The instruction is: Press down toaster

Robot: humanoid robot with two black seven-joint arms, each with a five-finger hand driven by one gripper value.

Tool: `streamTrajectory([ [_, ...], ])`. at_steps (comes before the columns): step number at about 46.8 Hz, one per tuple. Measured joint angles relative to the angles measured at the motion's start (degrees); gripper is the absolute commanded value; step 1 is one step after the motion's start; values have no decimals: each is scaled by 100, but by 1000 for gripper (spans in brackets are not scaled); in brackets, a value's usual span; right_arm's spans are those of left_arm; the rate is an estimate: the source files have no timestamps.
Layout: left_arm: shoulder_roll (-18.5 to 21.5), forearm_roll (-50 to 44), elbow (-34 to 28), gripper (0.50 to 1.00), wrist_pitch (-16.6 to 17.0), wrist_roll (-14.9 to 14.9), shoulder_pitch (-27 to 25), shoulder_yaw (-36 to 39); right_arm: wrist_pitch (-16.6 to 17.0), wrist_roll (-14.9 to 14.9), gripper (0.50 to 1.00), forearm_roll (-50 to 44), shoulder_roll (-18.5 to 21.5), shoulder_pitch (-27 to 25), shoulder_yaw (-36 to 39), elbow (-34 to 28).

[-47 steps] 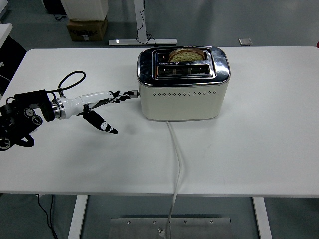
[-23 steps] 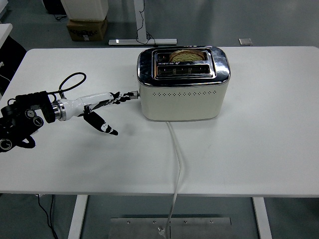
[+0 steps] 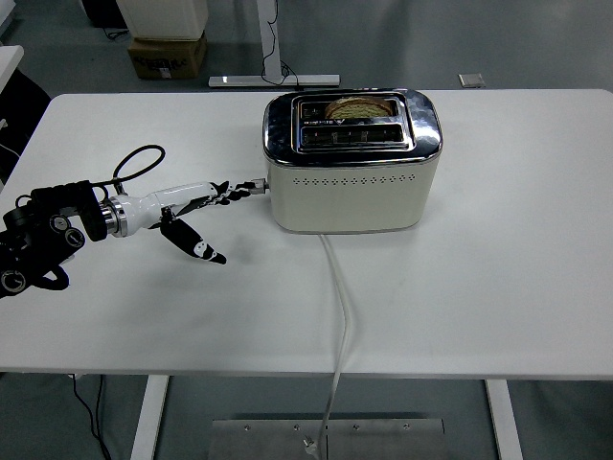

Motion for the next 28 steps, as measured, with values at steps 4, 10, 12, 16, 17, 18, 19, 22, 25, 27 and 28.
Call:
streamTrajectory([
  [4,-9,-1,2,1000,0,0,29,0,0,0,1000,0,0,0,0,0],
  [10,-10,-69,18,1000,0,0,51,-4,0,0,1000,0,0,0,0,0],
  [12,-9,-144,36,1000,0,0,53,-2,0,0,998,-1,0,0,0,0],
  [16,-4,-248,70,1000,-4,0,54,2,0,0,1000,-2,0,0,-1,0],
  [17,-2,-257,75,1000,-6,0,54,2,0,0,998,-3,0,0,-2,0],
  [18,-2,-260,76,1000,-7,0,54,2,0,0,998,-3,0,0,-3,0],
  [19,0,-261,77,1000,-7,0,54,2,0,0,998,-4,0,0,-3,0],
  [22,9,-264,78,1000,-8,0,65,2,0,0,998,-4,0,0,-3,0],
  [25,26,-264,78,1000,-8,0,95,2,0,0,998,-3,0,0,-4,0],
  [27,32,-264,83,1000,-9,2,101,2,0,0,998,-3,0,1,-4,0],
  [28,39,-263,85,1000,-10,3,105,5,0,0,1000,-2,0,0,-5,0],
])
